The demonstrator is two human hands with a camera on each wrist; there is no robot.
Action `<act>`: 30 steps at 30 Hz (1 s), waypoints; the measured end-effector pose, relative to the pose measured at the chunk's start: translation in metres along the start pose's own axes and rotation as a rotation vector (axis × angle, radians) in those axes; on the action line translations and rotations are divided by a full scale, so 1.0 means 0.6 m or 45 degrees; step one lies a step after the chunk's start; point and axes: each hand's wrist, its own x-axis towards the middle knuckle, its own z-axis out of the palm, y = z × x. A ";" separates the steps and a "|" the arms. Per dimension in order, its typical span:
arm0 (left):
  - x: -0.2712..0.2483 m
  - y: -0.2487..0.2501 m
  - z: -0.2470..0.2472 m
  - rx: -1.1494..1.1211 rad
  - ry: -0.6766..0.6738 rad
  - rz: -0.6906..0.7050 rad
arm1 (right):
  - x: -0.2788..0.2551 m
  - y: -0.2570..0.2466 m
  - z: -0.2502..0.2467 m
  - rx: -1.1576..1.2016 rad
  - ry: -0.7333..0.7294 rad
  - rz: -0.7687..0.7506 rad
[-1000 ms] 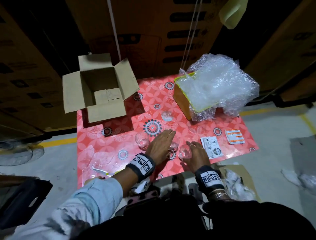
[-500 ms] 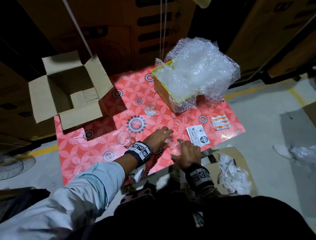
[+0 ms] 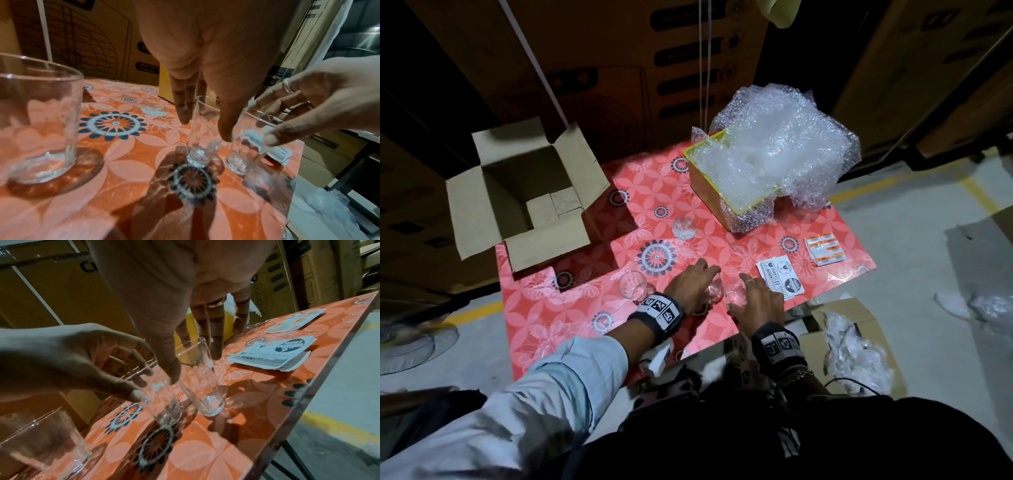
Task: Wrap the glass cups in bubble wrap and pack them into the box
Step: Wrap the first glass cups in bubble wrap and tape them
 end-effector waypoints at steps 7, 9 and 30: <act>-0.024 0.006 0.013 0.004 0.024 -0.091 | 0.035 0.004 -0.009 -0.010 -0.071 -0.092; -0.027 0.011 0.011 -0.004 0.011 -0.116 | 0.039 0.006 -0.009 -0.032 -0.070 -0.121; -0.046 0.008 0.006 -0.163 0.128 -0.150 | 0.025 0.026 -0.063 0.204 -0.101 -0.087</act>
